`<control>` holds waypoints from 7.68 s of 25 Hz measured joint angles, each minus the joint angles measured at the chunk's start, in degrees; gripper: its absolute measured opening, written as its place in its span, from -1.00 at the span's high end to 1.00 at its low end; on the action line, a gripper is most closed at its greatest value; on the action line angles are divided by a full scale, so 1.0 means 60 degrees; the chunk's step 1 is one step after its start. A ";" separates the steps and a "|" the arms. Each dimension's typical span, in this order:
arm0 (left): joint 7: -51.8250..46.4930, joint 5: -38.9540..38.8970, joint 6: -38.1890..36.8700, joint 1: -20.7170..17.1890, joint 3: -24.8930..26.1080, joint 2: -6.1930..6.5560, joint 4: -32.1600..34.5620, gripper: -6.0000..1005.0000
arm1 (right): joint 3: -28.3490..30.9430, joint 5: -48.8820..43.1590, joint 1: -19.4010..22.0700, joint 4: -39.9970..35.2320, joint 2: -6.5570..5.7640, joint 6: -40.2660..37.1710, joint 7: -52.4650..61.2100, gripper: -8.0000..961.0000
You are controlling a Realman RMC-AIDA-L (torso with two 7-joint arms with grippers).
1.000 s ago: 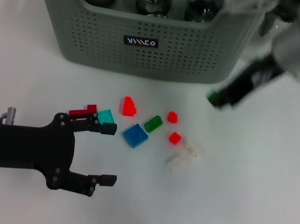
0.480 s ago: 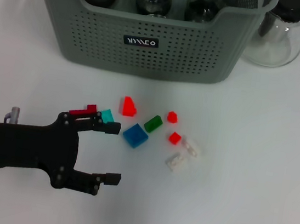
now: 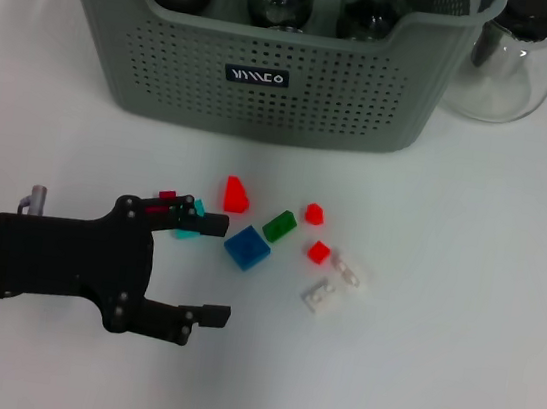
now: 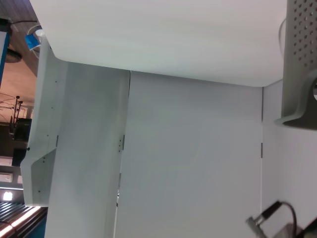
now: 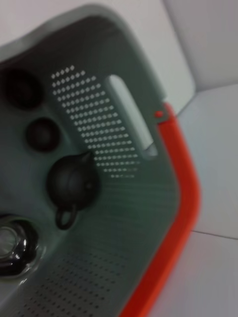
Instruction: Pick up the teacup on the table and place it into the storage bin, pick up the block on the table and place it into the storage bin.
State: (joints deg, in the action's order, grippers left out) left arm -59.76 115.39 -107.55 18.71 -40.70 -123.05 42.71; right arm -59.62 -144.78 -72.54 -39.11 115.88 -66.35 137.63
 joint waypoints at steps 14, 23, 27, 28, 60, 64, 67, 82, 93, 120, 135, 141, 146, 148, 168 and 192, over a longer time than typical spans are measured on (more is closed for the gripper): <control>-0.0049 -0.0017 0.0147 0.0115 0.0001 0.0020 0.0001 -0.76 | -0.0974 -0.0036 -0.0009 0.0902 0.0556 0.1060 -0.0018 0.46; -0.0116 -0.0014 0.0147 0.0120 0.0000 0.0047 0.0000 -0.76 | -0.0990 -0.0042 0.0079 0.0651 0.0528 0.0871 0.0126 0.41; -0.0118 -0.0013 0.0144 0.0120 0.0001 0.0045 0.0001 -0.76 | -0.0987 -0.0041 0.0114 0.0308 0.0480 0.0613 0.0235 0.38; -0.0119 -0.0013 0.0144 0.0124 0.0001 0.0045 0.0000 -0.76 | -0.0980 -0.0040 0.0129 0.0225 0.0467 0.0562 0.0268 0.30; -0.0118 0.0060 0.0152 0.0222 0.0002 0.0165 0.0000 -0.76 | -0.0904 0.2006 0.4726 -0.6469 -0.0126 -0.7830 -0.1107 -0.55; -0.0118 0.0061 0.0181 0.0233 0.0000 0.0174 0.0000 -0.76 | -0.1472 0.0603 0.4569 -0.6008 0.0251 -0.7830 -0.1553 -0.52; -0.0237 0.0022 0.0376 0.0231 0.0004 0.0141 -0.0042 -0.76 | -0.1647 -0.0237 0.4268 -0.5529 0.0566 -0.7642 -0.2186 -0.50; -0.0520 -0.0029 0.1025 0.0251 0.1235 -0.0033 -0.0640 -0.76 | -0.4530 -0.0490 0.3538 -0.3780 0.0739 -0.5028 -0.4930 -0.46; -0.0524 -0.0070 0.1474 0.0237 0.1496 -0.0134 -0.0872 -0.76 | -0.6982 -0.0399 0.3200 -0.3515 0.0841 -0.3780 -0.6074 -0.46; -0.0528 -0.0249 0.1582 0.0207 0.1742 -0.0119 -0.1209 -0.76 | -0.7530 0.0595 0.2545 -0.1901 0.0864 -0.2321 -0.7410 -0.46; -0.0618 -0.0248 0.1651 0.0149 0.1744 -0.0117 -0.1231 -0.76 | -0.7761 0.1052 0.2330 -0.1138 0.0873 -0.1736 -0.7559 -0.46; -0.0619 -0.0248 0.1650 0.0149 0.1743 -0.0121 -0.1231 -0.76 | -0.7774 0.1200 0.2257 -0.0898 0.0879 -0.1654 -0.7569 -0.46; -0.0716 -0.0241 0.1650 0.0149 0.1744 -0.0110 -0.1231 -0.76 | -0.7774 0.1262 0.2241 -0.0884 0.0882 -0.1641 -0.7511 -0.39; -0.0726 -0.0239 0.1650 0.0143 0.1743 -0.0105 -0.1231 -0.76 | -0.7774 0.1253 0.2235 -0.0883 0.0867 -0.1641 -0.7456 -0.33; -0.0692 -0.0017 0.1318 0.0050 0.1695 -0.0017 -0.1054 -0.76 | -0.1511 0.0614 0.2020 -0.4724 0.0594 -0.6617 -0.5289 0.08; -0.0670 0.0339 0.1138 0.0163 0.1683 0.0088 -0.0930 -0.76 | -0.0439 -0.2170 -0.0939 0.0045 0.0595 -0.0424 -0.1152 0.08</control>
State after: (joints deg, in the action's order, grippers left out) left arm -63.78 117.43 -100.72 19.69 -30.60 -122.52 37.13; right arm -62.25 -157.80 -78.18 -38.84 119.45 -68.89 130.72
